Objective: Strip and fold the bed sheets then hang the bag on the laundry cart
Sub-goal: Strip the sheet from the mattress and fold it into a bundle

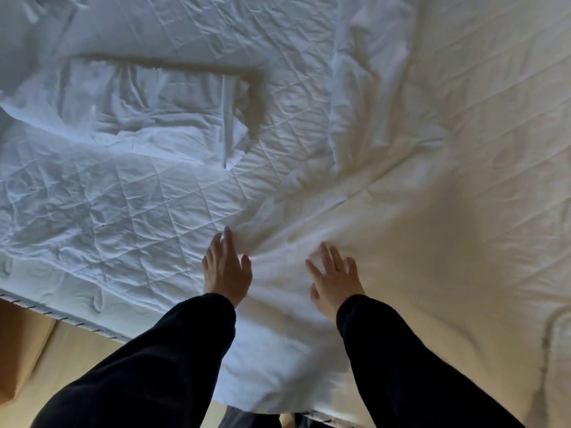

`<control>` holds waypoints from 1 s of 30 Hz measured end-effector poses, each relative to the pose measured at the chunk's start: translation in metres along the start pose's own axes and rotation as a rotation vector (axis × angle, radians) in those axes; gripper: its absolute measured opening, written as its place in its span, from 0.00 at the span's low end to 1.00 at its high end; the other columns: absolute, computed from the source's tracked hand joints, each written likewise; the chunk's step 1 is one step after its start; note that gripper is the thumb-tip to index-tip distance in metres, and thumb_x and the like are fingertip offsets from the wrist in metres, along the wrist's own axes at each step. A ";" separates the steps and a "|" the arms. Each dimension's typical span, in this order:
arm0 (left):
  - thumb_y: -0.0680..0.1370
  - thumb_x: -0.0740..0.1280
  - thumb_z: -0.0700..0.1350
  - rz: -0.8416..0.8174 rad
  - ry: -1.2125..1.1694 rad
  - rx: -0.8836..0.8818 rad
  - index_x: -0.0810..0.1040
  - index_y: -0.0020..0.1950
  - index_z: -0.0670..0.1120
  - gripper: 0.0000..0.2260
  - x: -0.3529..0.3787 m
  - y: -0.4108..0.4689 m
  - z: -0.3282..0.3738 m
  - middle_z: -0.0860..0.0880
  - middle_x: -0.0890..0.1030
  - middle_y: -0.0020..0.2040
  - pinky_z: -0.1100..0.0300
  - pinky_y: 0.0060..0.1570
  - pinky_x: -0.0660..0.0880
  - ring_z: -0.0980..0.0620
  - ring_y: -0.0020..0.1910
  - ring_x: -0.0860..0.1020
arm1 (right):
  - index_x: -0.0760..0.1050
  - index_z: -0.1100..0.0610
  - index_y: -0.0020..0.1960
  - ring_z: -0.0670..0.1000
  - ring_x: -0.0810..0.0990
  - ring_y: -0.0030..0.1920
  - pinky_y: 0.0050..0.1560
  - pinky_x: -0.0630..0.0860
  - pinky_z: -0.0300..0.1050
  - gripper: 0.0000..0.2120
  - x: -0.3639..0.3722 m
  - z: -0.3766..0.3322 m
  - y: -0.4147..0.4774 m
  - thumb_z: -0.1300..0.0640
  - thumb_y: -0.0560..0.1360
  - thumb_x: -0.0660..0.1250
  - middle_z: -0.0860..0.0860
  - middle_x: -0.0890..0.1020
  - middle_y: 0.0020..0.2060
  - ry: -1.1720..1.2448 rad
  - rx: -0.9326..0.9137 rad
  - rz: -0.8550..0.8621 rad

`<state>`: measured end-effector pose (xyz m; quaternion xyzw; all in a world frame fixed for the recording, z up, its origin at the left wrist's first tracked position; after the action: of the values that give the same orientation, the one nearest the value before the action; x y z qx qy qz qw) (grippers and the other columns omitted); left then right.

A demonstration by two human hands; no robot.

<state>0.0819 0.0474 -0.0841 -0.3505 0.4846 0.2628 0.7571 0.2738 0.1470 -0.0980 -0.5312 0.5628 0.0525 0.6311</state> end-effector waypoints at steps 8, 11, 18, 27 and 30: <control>0.79 0.55 0.60 -0.277 0.107 0.399 0.45 0.78 0.57 0.31 0.033 0.055 0.113 0.47 0.43 0.79 0.47 0.74 0.44 0.45 0.78 0.44 | 0.46 0.49 0.78 0.60 0.40 0.76 0.73 0.47 0.61 0.28 -0.040 0.079 0.023 0.51 0.81 0.52 0.57 0.38 0.77 0.034 0.173 0.065; 0.80 0.56 0.60 -0.316 0.057 0.395 0.45 0.78 0.56 0.31 0.031 0.080 0.147 0.45 0.44 0.79 0.48 0.74 0.46 0.46 0.78 0.45 | 0.51 0.52 0.77 0.59 0.45 0.77 0.72 0.51 0.59 0.27 -0.060 0.103 0.030 0.51 0.80 0.54 0.58 0.43 0.77 0.042 0.210 0.129; 0.79 0.55 0.62 -0.337 -0.177 0.279 0.48 0.78 0.56 0.30 0.030 0.147 0.212 0.43 0.54 0.77 0.44 0.70 0.56 0.42 0.75 0.58 | 0.73 0.61 0.62 0.62 0.60 0.74 0.65 0.65 0.58 0.19 -0.125 0.132 0.076 0.54 0.74 0.65 0.63 0.59 0.74 0.090 0.227 0.451; 0.74 0.69 0.58 -0.618 -0.631 -0.027 0.78 0.47 0.38 0.22 0.043 0.229 0.253 0.45 0.77 0.34 0.59 0.30 0.75 0.50 0.29 0.76 | 0.73 0.60 0.56 0.58 0.69 0.65 0.61 0.66 0.54 0.13 -0.164 0.156 0.141 0.53 0.79 0.58 0.57 0.71 0.63 0.261 0.376 0.610; 0.67 0.74 0.62 -0.780 -0.657 -0.133 0.78 0.48 0.40 0.26 0.053 0.241 0.263 0.47 0.72 0.27 0.62 0.24 0.65 0.52 0.21 0.69 | 0.68 0.57 0.61 0.59 0.66 0.67 0.62 0.65 0.54 0.15 -0.179 0.185 0.157 0.51 0.78 0.58 0.57 0.67 0.64 0.268 0.455 0.561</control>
<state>0.0695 0.4055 -0.1244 -0.4516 0.0366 0.0874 0.8872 0.2258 0.4447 -0.0932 -0.2049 0.7610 0.0271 0.6149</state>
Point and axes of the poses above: each hand's wrist, its own y-axis towards the middle knuckle, its own x-axis out of the palm, z = x × y, the point moved 6 cm from there along y, towards the middle knuckle
